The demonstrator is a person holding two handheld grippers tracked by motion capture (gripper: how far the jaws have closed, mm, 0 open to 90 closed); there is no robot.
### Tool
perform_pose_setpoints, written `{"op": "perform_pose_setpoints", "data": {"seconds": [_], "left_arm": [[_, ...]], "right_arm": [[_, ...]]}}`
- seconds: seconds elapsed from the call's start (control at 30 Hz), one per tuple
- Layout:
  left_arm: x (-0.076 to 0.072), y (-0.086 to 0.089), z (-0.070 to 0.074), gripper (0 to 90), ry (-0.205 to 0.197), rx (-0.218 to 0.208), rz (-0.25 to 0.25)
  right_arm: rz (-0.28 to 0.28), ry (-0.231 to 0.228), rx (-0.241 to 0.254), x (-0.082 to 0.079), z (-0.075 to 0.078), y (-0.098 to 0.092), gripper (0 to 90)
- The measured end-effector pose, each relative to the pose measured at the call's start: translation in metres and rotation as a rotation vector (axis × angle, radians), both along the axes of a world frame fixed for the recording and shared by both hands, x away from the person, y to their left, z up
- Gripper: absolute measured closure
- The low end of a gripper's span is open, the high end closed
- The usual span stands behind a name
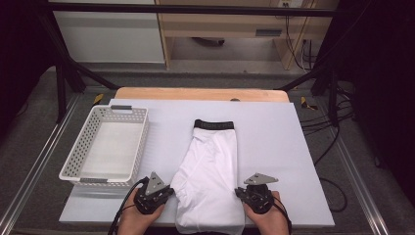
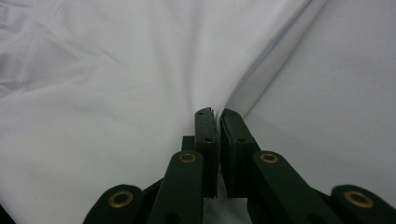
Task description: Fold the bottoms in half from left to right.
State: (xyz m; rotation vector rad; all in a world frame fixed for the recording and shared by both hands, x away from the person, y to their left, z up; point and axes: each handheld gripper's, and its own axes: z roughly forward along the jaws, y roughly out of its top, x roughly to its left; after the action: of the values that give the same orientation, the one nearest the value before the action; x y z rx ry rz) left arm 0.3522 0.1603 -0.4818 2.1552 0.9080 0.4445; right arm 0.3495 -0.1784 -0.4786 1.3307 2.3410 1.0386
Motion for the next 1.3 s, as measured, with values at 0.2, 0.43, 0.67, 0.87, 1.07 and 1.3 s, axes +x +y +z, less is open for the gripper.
{"op": "perform_pose_setpoints", "data": {"seconds": [0.2, 0.43, 0.67, 0.87, 1.07, 1.3], "left_arm": [[-0.005, 0.005, 0.008, 88.6, -0.061, 0.013, 0.031], [-0.011, 0.007, 0.011, 88.5, -0.076, 0.040, 0.027], [-0.012, 0.009, 0.008, 88.4, -0.054, 0.022, 0.026], [-0.015, 0.008, 0.008, 88.7, -0.064, 0.039, 0.023], [-0.012, 0.010, 0.006, 88.8, -0.056, 0.023, 0.031], [-0.021, 0.014, 0.011, 84.6, -0.079, 0.006, 0.028]], "right_arm": [[0.004, -0.005, -0.008, 0.000, 0.000, 0.000, 86.9], [-0.003, -0.001, 0.002, 0.000, 0.000, 0.000, 86.9], [-0.007, -0.001, 0.004, -0.001, 0.000, 0.000, 86.7], [-0.003, -0.006, -0.012, -0.001, 0.000, 0.001, 87.8], [0.000, -0.002, -0.016, -0.001, 0.001, 0.001, 89.0], [-0.001, -0.003, -0.009, -0.001, 0.000, 0.001, 88.6]]}}
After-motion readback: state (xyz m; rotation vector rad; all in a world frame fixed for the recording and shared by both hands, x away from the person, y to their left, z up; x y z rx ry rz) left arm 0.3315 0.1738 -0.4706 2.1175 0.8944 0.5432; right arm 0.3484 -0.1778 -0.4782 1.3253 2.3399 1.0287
